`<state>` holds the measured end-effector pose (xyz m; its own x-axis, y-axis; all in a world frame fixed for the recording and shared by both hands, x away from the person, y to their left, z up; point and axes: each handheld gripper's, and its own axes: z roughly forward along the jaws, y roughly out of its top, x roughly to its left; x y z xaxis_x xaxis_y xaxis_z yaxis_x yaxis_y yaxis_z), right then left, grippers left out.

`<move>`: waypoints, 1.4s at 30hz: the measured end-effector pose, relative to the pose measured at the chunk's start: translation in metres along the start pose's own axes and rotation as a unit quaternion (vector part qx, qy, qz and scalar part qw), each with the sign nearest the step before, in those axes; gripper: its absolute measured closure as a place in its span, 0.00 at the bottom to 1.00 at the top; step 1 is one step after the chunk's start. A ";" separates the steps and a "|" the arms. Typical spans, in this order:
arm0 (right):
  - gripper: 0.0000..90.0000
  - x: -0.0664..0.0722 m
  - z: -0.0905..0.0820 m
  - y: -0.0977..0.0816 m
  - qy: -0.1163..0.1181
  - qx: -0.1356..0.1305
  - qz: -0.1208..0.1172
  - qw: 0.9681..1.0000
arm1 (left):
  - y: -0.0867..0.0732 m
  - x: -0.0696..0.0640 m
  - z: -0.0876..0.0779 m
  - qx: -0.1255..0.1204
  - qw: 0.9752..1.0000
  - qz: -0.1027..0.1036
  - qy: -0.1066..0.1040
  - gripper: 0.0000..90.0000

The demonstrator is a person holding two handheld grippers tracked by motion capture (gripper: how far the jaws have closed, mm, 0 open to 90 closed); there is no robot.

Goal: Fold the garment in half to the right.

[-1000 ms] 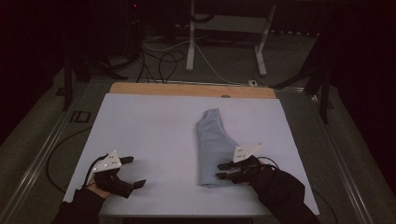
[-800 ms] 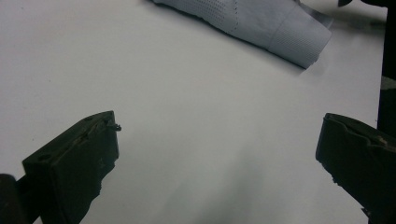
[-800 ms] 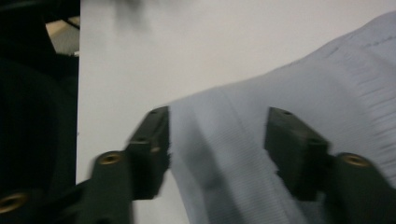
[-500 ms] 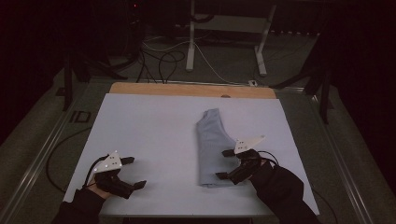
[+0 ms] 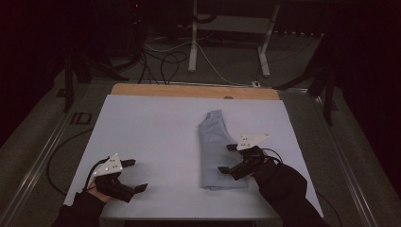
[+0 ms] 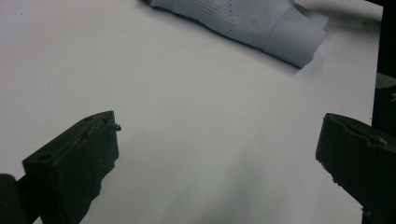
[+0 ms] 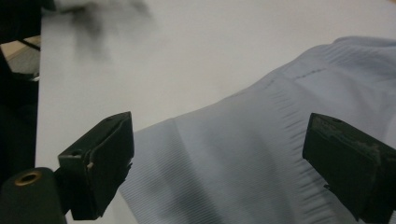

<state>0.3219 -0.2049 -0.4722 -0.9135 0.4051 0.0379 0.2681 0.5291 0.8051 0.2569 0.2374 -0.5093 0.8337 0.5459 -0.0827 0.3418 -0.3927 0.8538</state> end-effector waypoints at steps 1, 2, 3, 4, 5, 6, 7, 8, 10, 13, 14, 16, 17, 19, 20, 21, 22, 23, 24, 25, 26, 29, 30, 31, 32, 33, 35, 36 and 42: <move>0.10 -0.001 -0.001 0.000 -0.005 -0.003 0.000 1.000 | 0.000 0.000 0.000 0.000 1.000 0.000 0.000 0.01; 0.10 -0.002 -0.003 0.001 -0.008 -0.004 0.003 1.000 | 0.000 0.000 0.000 0.000 1.000 0.001 0.000 0.01; 0.10 -0.002 -0.004 0.002 -0.009 -0.007 0.005 1.000 | 0.000 0.000 0.000 0.001 1.000 0.001 -0.001 0.01; 0.10 -0.003 -0.005 0.002 -0.011 -0.006 0.006 1.000 | 0.000 0.000 0.000 0.001 1.000 0.002 -0.001 0.01; 0.10 -0.003 -0.007 0.002 -0.017 -0.005 0.004 1.000 | 0.000 0.000 0.000 0.000 1.000 0.002 -0.001 0.01; 0.10 -0.003 -0.009 0.003 -0.018 -0.007 0.007 1.000 | 0.000 0.000 0.000 0.000 1.000 0.002 -0.001 0.01; 0.10 -0.004 -0.010 0.002 -0.021 -0.009 0.008 1.000 | 0.000 -0.001 -0.001 0.000 1.000 0.002 0.000 0.01; 0.10 -0.005 -0.012 0.002 -0.025 -0.007 0.008 1.000 | 0.001 -0.001 -0.001 0.000 1.000 0.003 -0.001 0.01; 0.10 -0.006 -0.016 0.002 -0.032 -0.011 0.013 0.999 | 0.001 -0.001 -0.001 0.000 1.000 0.003 0.000 0.01; 0.10 -0.008 -0.021 -0.001 -0.043 -0.015 0.020 0.999 | 0.001 -0.001 -0.001 -0.001 1.000 0.005 0.001 0.01; 0.10 -0.008 -0.023 -0.002 -0.046 -0.015 0.023 0.999 | 0.001 -0.001 -0.001 -0.001 1.000 0.006 0.001 0.01; 0.10 -0.009 -0.026 -0.004 -0.054 -0.015 0.022 0.998 | 0.001 -0.001 -0.001 -0.002 1.000 0.004 0.002 0.01; 0.10 -0.009 -0.028 -0.006 -0.056 -0.018 0.026 0.998 | 0.001 -0.001 -0.001 -0.002 1.000 0.005 0.002 0.01; 0.10 -0.010 -0.031 -0.009 -0.064 -0.019 0.031 0.997 | 0.001 -0.002 -0.001 -0.001 1.000 0.006 0.001 0.01; 0.10 -0.010 -0.033 -0.011 -0.068 -0.018 0.035 0.997 | 0.001 -0.002 -0.001 -0.001 1.000 0.006 0.001 0.01; 0.10 -0.010 -0.035 -0.013 -0.071 -0.021 0.035 0.997 | 0.001 -0.001 -0.001 -0.002 1.000 0.004 0.002 0.01; 0.10 -0.011 -0.037 -0.015 -0.077 -0.024 0.037 0.996 | 0.001 -0.002 -0.001 -0.002 1.000 0.004 0.002 0.01; 0.10 -0.011 -0.039 -0.017 -0.079 -0.026 0.044 0.996 | 0.001 -0.002 -0.001 -0.002 1.000 0.004 0.002 0.01; 0.10 -0.011 -0.041 -0.020 -0.082 -0.027 0.047 0.995 | 0.001 -0.002 -0.001 -0.002 1.000 0.005 0.002 0.01; 0.10 -0.011 -0.042 -0.022 -0.088 -0.026 0.047 0.995 | 0.001 -0.002 -0.001 -0.003 1.000 0.005 0.002 0.01; 0.10 -0.011 -0.044 -0.025 -0.094 -0.025 0.047 0.994 | 0.001 -0.001 -0.001 -0.004 1.000 0.003 0.002 0.01; 0.10 -0.011 -0.048 -0.034 -0.100 -0.027 0.060 0.993 | 0.001 -0.002 -0.001 -0.003 1.000 0.004 0.002 0.01; 0.10 -0.010 -0.049 -0.037 -0.101 -0.027 0.062 0.993 | 0.001 -0.002 -0.001 -0.004 1.000 0.005 0.002 0.01; 0.10 -0.010 -0.050 -0.041 -0.104 -0.026 0.063 0.992 | 0.001 -0.002 -0.002 -0.004 1.000 0.004 0.002 0.01; 0.10 -0.010 -0.051 -0.044 -0.106 -0.028 0.066 0.992 | 0.001 -0.001 -0.002 -0.005 1.000 0.003 0.002 0.01; 0.10 -0.011 -0.053 -0.047 -0.106 -0.031 0.073 0.991 | 0.001 -0.001 -0.002 -0.005 1.000 0.003 0.002 0.01; 0.10 -0.011 -0.054 -0.053 -0.107 -0.033 0.080 0.990 | 0.001 -0.002 -0.002 -0.004 1.000 0.005 0.002 0.01; 0.10 -0.011 -0.054 -0.056 -0.111 -0.032 0.081 0.990 | 0.001 -0.002 -0.002 -0.004 1.000 0.004 0.003 0.01; 0.10 -0.011 -0.053 -0.074 -0.124 -0.023 0.095 0.987 | 0.001 -0.002 -0.002 -0.004 1.000 0.004 0.003 0.01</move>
<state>0.2957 -0.2885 -0.5007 -0.7438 0.6665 0.0500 0.4084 0.3940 0.8234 0.2549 0.2374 -0.5075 0.8342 0.5468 -0.0722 0.3310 -0.3916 0.8585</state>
